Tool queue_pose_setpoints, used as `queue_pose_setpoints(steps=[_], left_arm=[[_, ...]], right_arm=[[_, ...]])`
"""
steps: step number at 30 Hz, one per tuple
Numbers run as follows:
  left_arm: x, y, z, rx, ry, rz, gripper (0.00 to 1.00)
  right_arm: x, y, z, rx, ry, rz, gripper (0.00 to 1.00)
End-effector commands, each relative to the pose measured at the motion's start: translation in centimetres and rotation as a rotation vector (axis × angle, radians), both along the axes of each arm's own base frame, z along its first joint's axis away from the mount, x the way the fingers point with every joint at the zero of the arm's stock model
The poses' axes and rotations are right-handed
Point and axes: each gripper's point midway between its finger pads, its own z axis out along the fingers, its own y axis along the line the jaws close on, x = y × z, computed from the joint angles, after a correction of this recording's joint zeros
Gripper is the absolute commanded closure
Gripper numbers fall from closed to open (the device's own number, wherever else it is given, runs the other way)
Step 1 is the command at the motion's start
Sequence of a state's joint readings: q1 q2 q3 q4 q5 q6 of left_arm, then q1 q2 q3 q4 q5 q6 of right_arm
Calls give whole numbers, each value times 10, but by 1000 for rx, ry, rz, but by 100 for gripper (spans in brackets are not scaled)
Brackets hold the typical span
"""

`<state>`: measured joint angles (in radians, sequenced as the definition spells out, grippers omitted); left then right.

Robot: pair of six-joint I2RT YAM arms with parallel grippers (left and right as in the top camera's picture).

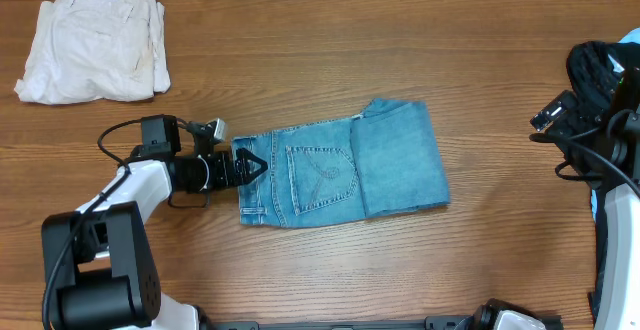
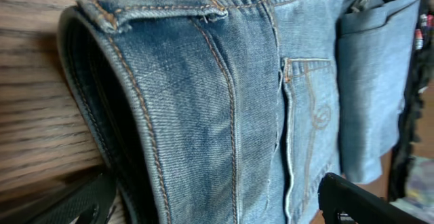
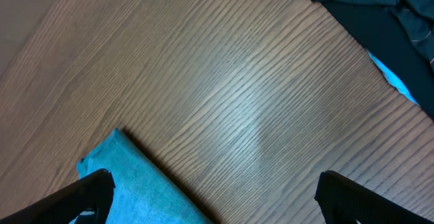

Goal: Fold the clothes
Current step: 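Move the left gripper to the waistband end and grasp it, then lift the waistband end and fold it rightward over the jeans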

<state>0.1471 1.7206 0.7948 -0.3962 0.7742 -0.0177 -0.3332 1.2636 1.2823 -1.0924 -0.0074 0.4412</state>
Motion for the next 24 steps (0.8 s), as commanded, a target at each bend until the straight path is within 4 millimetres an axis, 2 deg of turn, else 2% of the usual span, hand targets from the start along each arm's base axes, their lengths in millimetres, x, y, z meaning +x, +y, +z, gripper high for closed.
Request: queue_pose_setpoints(steps=[1, 5, 13, 16, 19, 20, 24], left_arm=[[-27, -3, -31, -4, 139, -12, 4], [-31, -4, -35, -6, 159, -15, 13], [-31, -4, -35, -7, 163, -15, 45], [-31, -4, -35, -6, 160, -14, 66], [-29, -2, -35, 1, 158, -11, 93], [-28, -1, -35, 6, 158, -10, 96], [-22, 9, -34, 46, 174, 21, 96]], right_arm=[[2, -4, 6, -15, -16, -14, 0], [1, -4, 6, -15, -16, -14, 0], [2, -4, 6, -15, -16, -14, 0], [2, -4, 6, -15, -16, -14, 0], [2, -4, 6, -15, -16, -14, 0], [2, -4, 6, -15, -16, -14, 0], [2, -4, 6, -15, -16, -14, 0]])
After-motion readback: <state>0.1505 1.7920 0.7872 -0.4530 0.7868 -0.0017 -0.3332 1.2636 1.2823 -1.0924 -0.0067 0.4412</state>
